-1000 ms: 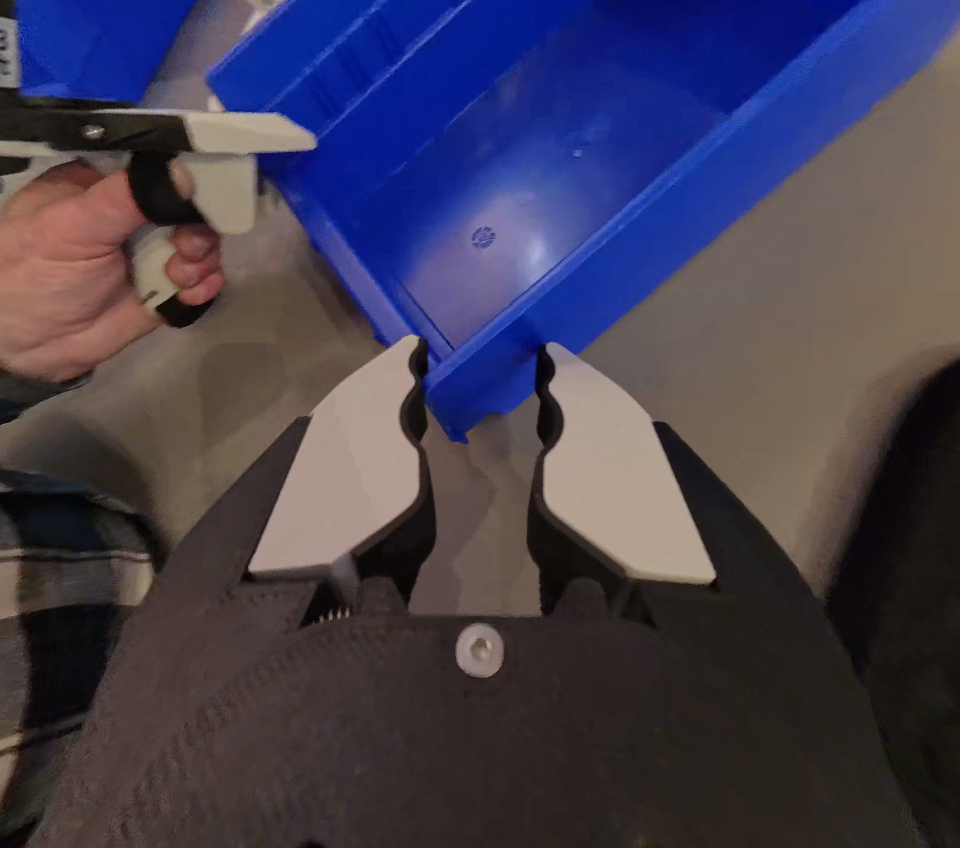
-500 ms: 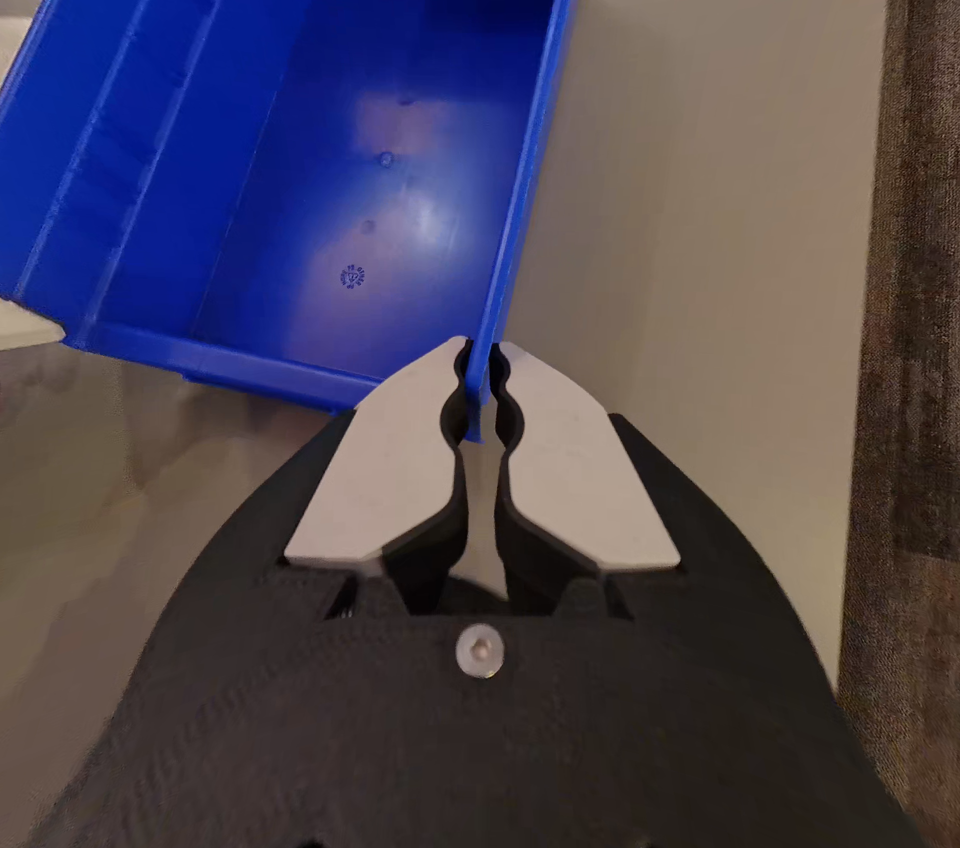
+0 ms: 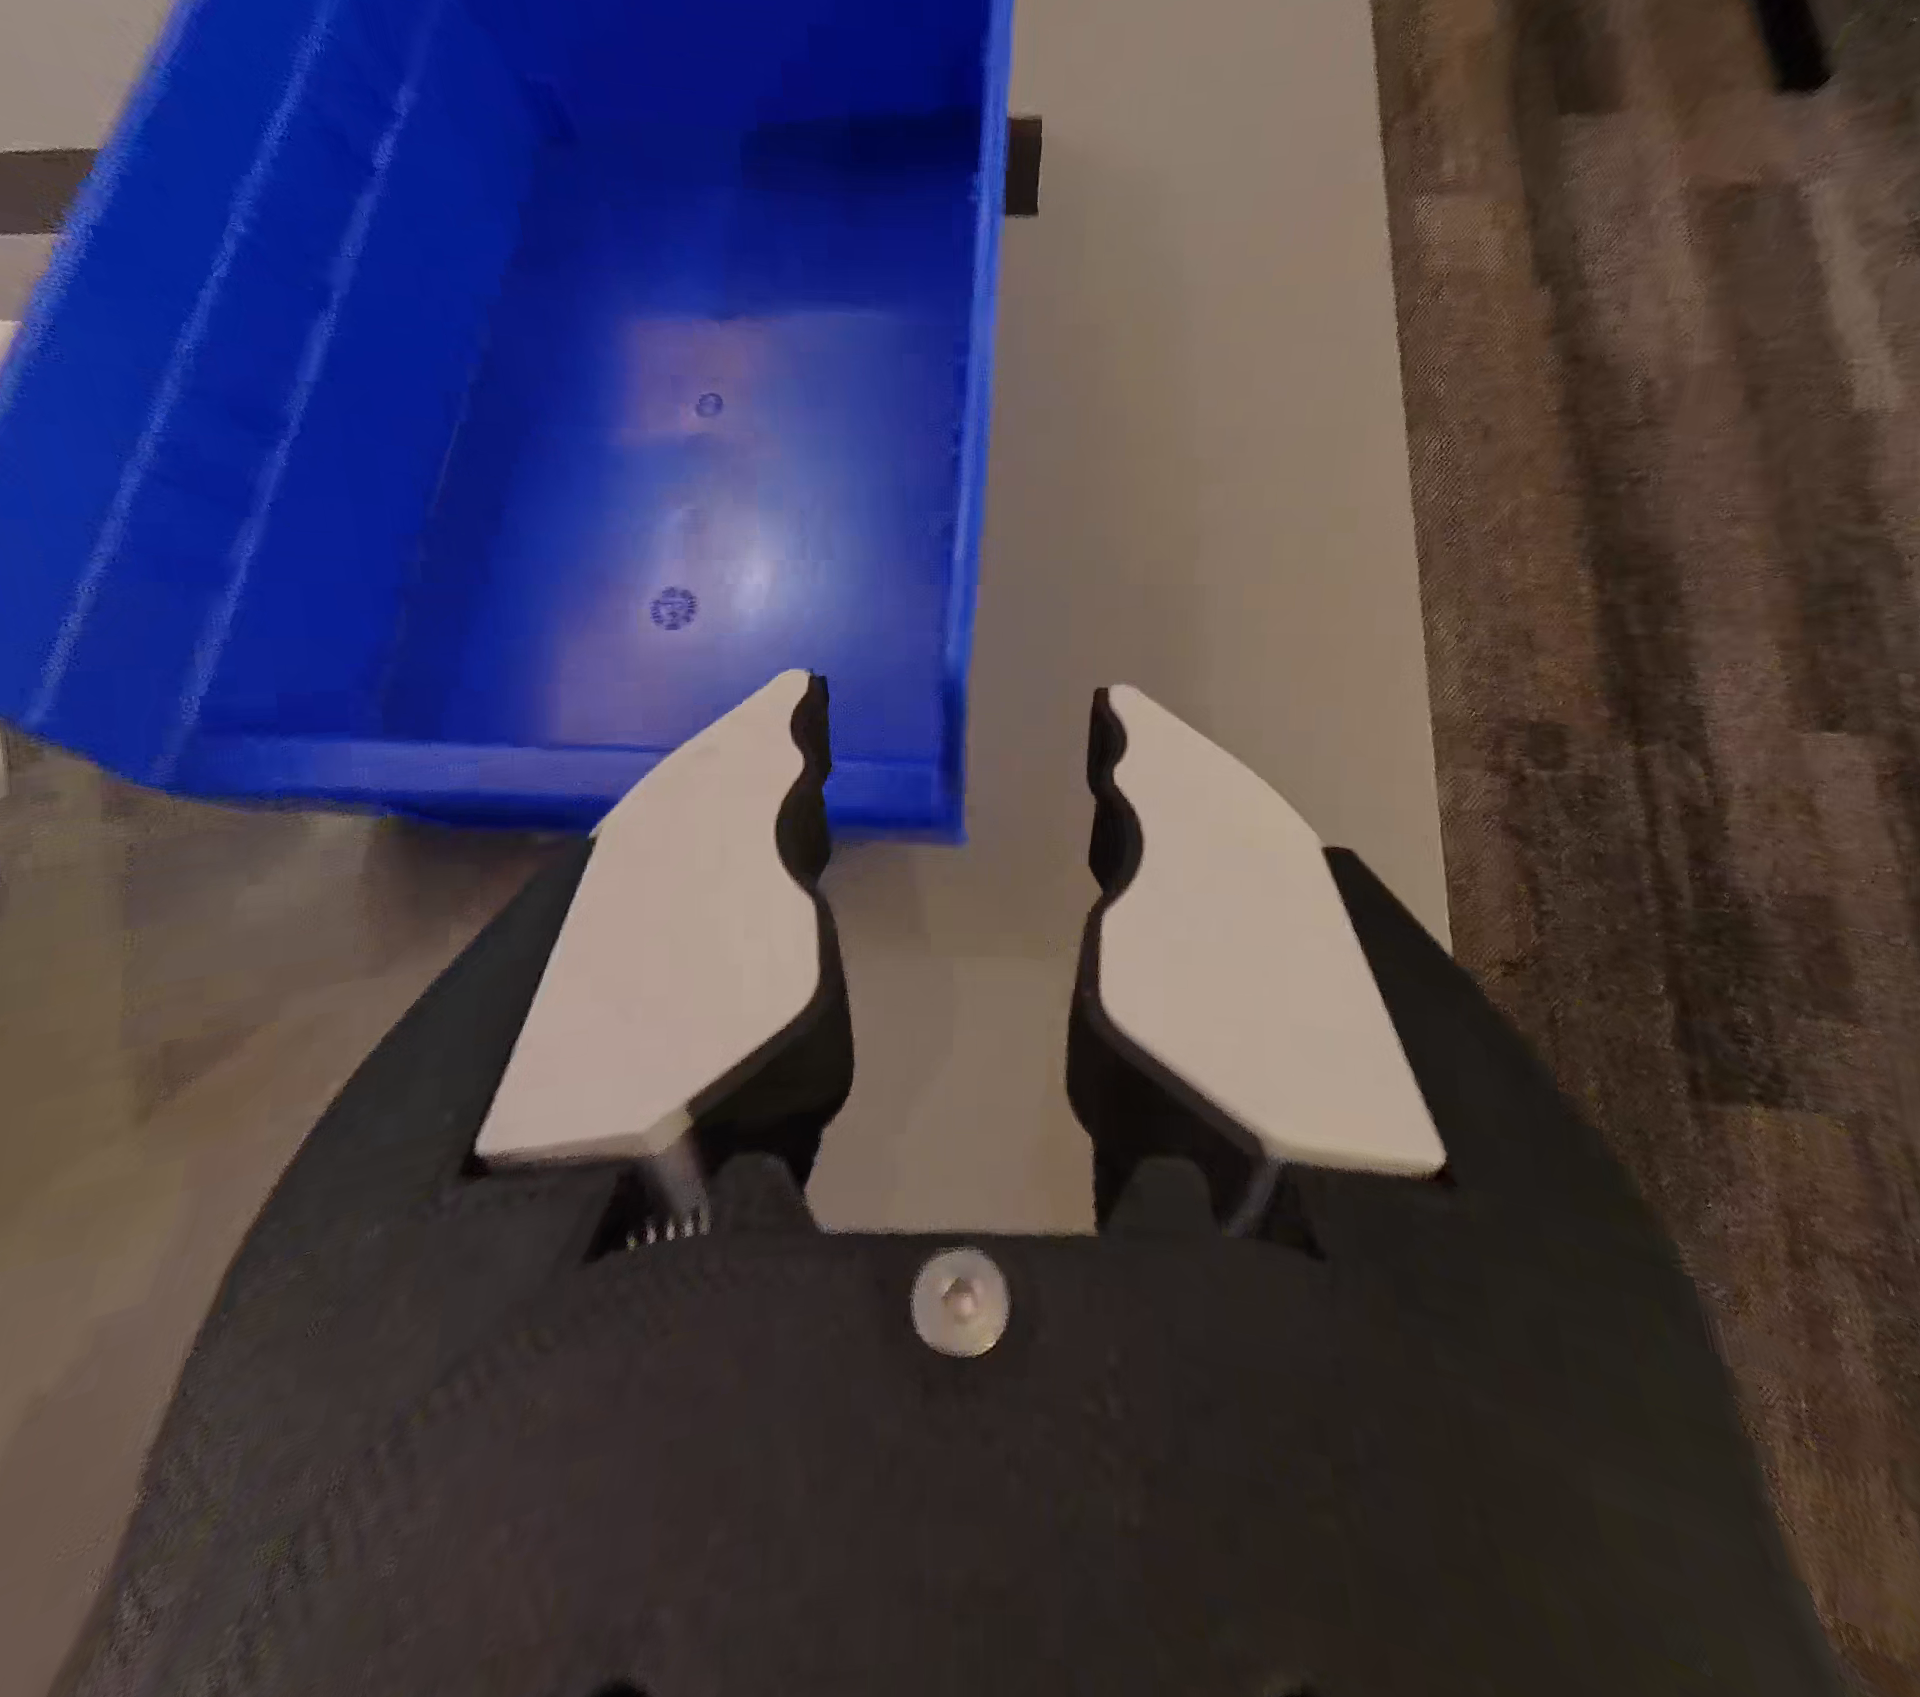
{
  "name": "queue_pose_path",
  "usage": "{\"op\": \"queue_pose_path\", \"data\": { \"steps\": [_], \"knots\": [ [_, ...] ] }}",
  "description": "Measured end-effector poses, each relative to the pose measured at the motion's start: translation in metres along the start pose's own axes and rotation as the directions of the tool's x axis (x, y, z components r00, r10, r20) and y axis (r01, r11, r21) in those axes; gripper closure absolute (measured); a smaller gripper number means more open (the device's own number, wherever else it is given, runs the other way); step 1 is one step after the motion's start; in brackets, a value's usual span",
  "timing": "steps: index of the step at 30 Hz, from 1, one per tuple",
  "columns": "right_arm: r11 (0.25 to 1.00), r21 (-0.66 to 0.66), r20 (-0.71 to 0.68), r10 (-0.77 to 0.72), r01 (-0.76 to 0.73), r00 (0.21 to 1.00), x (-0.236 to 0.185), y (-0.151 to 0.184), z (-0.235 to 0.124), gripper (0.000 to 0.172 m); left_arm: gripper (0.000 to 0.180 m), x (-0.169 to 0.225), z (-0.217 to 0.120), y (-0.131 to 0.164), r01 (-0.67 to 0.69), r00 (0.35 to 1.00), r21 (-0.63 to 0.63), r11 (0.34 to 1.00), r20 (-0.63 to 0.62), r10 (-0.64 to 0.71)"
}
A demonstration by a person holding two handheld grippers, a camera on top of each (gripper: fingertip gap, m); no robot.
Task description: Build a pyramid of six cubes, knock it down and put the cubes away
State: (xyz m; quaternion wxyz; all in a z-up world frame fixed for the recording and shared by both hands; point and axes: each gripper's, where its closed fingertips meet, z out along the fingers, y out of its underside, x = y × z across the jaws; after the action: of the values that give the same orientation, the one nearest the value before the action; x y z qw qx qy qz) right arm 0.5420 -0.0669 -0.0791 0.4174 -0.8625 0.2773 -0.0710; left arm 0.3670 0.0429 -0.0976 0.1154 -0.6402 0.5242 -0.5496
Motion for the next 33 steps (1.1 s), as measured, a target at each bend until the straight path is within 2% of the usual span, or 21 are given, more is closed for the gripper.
{"op": "queue_pose_path", "data": {
  "steps": [3, 7, 9, 13, 17, 22, 26, 28, 29, 32, 33],
  "knots": [
    [0.995, 0.037, 0.02, -0.094, 0.093, 0.995, -0.035, 0.008, -0.027, 0.132, 0.131, 0.006, -0.04, 0.023, -0.063, 0.998, -0.016, 0.998, 0.012, 0.064],
    [0.975, 0.029, 0.197, -0.221, 0.22, 0.955, -0.111, 0.048, -0.045, 0.142, 0.127, -0.001, -0.111, 0.061, -0.094, 0.993, 0.005, 0.996, 0.077, 0.094],
    [0.962, 0.026, 0.284, -0.268, 0.271, 0.921, -0.156, 0.069, -0.048, 0.142, 0.123, -0.017, -0.151, 0.078, -0.081, 0.982, 0.012, 0.997, 0.172, 0.078],
    [0.929, -0.006, 0.386, -0.339, 0.37, 0.858, -0.236, 0.104, -0.037, 0.128, 0.119, -0.06, -0.239, 0.107, -0.074, 0.907, 0.023, 0.997, 0.417, 0.057],
    [0.914, -0.001, 0.419, -0.367, 0.405, 0.83, -0.294, 0.115, -0.013, 0.104, 0.11, -0.105, -0.325, 0.135, -0.013, 0.775, 0.046, 0.999, 0.632, -0.019],
    [0.916, -0.007, 0.366, -0.371, 0.401, 0.854, -0.326, 0.107, 0.018, 0.084, 0.095, -0.141, -0.424, 0.153, -0.011, 0.593, 0.085, 0.996, 0.803, -0.061],
    [0.9, -0.088, 0.288, -0.388, 0.428, 0.876, -0.322, 0.113, 0.044, 0.066, 0.076, -0.169, -0.484, 0.173, 0.037, 0.479, 0.078, 0.996, 0.874, -0.086],
    [0.906, -0.117, 0.266, -0.365, 0.406, 0.892, -0.317, 0.118, 0.053, 0.066, 0.073, -0.179, -0.501, 0.181, 0.058, 0.447, 0.075, 0.995, 0.89, -0.093],
    [0.917, -0.107, 0.251, -0.349, 0.384, 0.903, -0.315, 0.116, 0.055, 0.071, 0.073, -0.184, -0.506, 0.185, 0.078, 0.437, 0.074, 0.994, 0.894, -0.101],
    [0.922, -0.102, 0.235, -0.341, 0.372, 0.91, -0.315, 0.114, 0.057, 0.07, 0.066, -0.198, -0.507, 0.202, 0.151, 0.425, 0.059, 0.987, 0.898, -0.118],
    [0.924, -0.099, 0.233, -0.339, 0.369, 0.911, -0.315, 0.114, 0.057, 0.07, 0.071, -0.197, -0.504, 0.2, 0.138, 0.438, 0.048, 0.989, 0.893, -0.104]
  ]
}}
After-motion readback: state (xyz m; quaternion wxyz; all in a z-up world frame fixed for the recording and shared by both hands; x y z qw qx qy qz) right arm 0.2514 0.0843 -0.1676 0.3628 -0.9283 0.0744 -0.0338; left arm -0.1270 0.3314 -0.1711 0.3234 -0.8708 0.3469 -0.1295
